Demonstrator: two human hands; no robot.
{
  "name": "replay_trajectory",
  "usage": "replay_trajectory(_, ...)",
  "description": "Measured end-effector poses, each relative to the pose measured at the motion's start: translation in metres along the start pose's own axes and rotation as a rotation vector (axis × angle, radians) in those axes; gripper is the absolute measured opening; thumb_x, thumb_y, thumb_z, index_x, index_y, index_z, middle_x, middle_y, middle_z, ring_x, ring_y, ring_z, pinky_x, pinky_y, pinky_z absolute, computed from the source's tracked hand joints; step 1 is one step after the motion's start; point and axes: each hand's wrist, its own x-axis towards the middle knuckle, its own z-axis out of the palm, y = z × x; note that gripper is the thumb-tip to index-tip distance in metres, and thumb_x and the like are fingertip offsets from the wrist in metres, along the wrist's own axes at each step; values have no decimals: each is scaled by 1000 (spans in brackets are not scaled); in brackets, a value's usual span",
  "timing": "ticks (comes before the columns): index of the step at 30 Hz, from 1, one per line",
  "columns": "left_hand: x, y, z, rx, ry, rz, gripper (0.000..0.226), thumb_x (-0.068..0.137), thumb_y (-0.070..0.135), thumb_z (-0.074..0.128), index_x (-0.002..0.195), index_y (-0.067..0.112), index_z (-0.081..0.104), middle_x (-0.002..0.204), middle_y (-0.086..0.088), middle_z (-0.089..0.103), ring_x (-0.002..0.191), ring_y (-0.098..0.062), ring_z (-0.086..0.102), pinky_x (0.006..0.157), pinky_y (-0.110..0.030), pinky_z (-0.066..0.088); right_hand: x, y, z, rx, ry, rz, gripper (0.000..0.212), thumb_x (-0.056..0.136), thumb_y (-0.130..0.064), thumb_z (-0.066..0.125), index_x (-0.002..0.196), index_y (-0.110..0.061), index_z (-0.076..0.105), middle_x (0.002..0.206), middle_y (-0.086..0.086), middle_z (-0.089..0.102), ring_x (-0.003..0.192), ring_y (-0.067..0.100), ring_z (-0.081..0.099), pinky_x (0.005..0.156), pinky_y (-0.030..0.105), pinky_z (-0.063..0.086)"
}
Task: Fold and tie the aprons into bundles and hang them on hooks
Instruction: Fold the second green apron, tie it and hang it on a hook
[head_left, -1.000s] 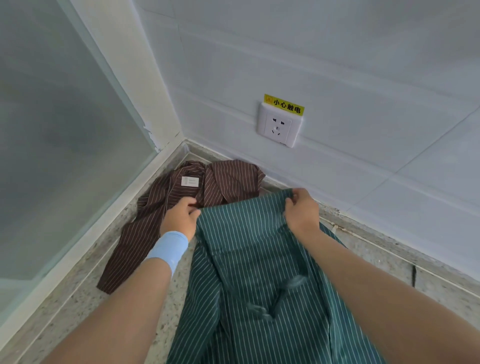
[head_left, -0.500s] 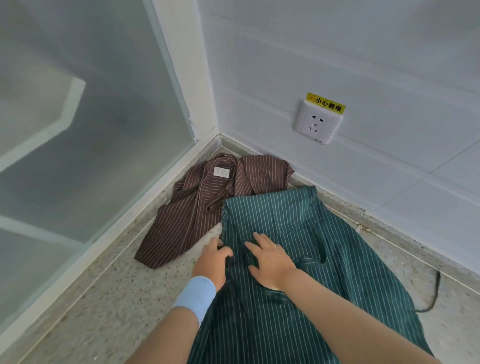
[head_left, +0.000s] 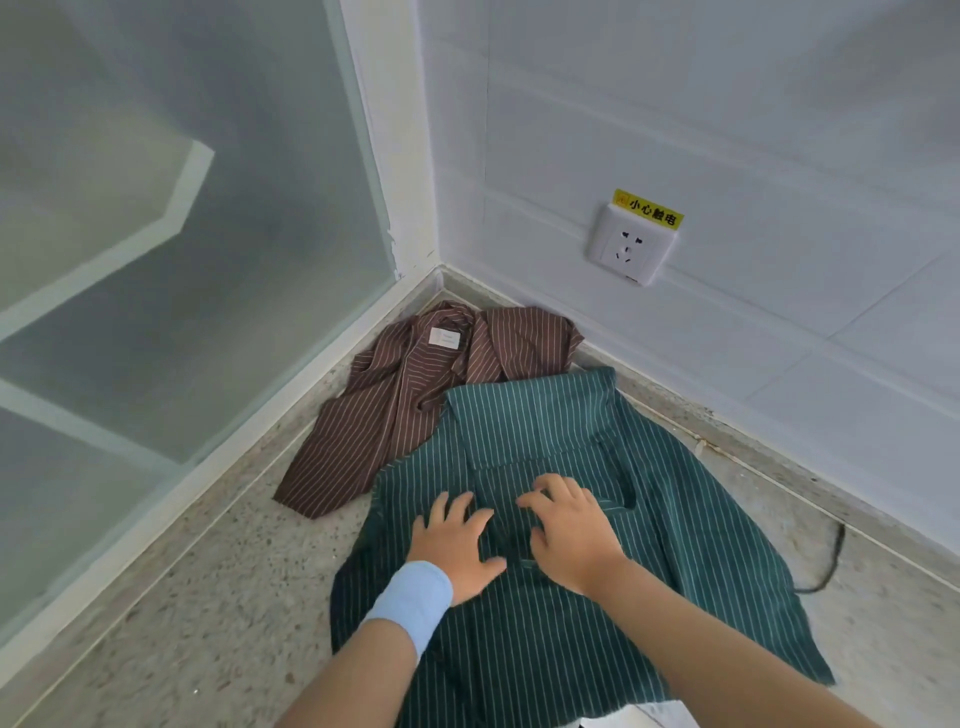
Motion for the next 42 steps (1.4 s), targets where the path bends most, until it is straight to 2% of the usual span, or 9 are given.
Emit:
replay_trajectory(5, 11, -33, -5, 245, -146, -205, 94, 94, 56, 50, 151, 38, -22, 157, 0, -34, 146, -33, -27, 118, -62, 1, -26, 25, -9, 95, -97, 25, 33, 94, -11, 48, 123, -23, 58, 123, -4, 47, 96, 15, 51, 79, 27, 45)
replay_trajectory(10, -1, -19, -13, 114, 192, -133, 67, 95, 38, 56, 152, 23, 23, 159, -7, 17, 146, -28, 17, 115, -44, 28, -46, 32, -16, 75, -203, 41, 19, 94, -22, 54, 111, -24, 60, 112, -6, 56, 99, 18, 59, 83, 34, 52)
replay_trajectory(13, -28, 14, -2, -79, 306, 110, 24, 94, 37, 57, 114, 27, 51, 112, 9, 53, 106, -15, 53, 88, -31, 49, -71, 35, -10, 30, -277, 64, 33, 81, -53, 67, 101, -29, 56, 105, -8, 48, 93, 13, 51, 78, 34, 50)
replay_trajectory(17, -60, 37, 35, 107, -9, 267, 58, 67, 67, 68, 104, 29, 44, 103, 9, 45, 95, -13, 44, 77, -34, 48, -105, 34, 6, -113, -412, 61, 62, 61, -71, 74, 104, -33, 51, 110, -8, 43, 99, 14, 46, 89, 35, 48)
replay_trajectory(20, -67, 27, 61, 180, -66, 211, 51, 73, 51, 74, 110, 26, 50, 110, 5, 42, 102, -18, 42, 80, -35, 46, -119, 35, 20, -160, -368, 55, 36, 83, -47, 71, 116, -34, 62, 119, -3, 45, 110, 18, 47, 99, 38, 46)
replay_trajectory(28, -79, 18, 53, -356, 155, -20, 28, 105, 15, 36, 122, 22, 57, 92, 1, 62, 71, -11, 56, 65, -24, 46, -121, 40, 0, 346, -55, 352, 33, 105, -19, 44, 134, -20, 60, 123, 2, 68, 93, 20, 70, 84, 34, 58)
replay_trajectory(32, -86, 39, 42, -392, 125, 2, 38, 94, 47, 53, 124, 27, 42, 95, 6, 57, 77, -13, 55, 64, -27, 43, -120, 33, -9, 327, 97, 274, 34, 101, -30, 50, 135, -24, 45, 123, -3, 60, 94, 16, 64, 80, 37, 56)
replay_trajectory(38, -90, 32, 32, 1, 191, 138, 71, 80, -15, 49, 133, 28, 31, 119, 2, 39, 65, -14, 48, 57, -31, 46, -124, 46, -23, 249, 44, 78, 37, 78, -18, 78, 89, -29, 45, 99, -9, 42, 79, 14, 53, 68, 25, 42)
replay_trajectory(42, -100, 22, 20, 45, 296, 231, 42, 88, 1, 58, 113, 29, 37, 109, 6, 47, 72, -15, 54, 63, -33, 50, -131, 61, -34, 398, 58, 127, 34, 73, -21, 87, 69, -33, 55, 93, -7, 57, 82, 10, 60, 83, 35, 52)
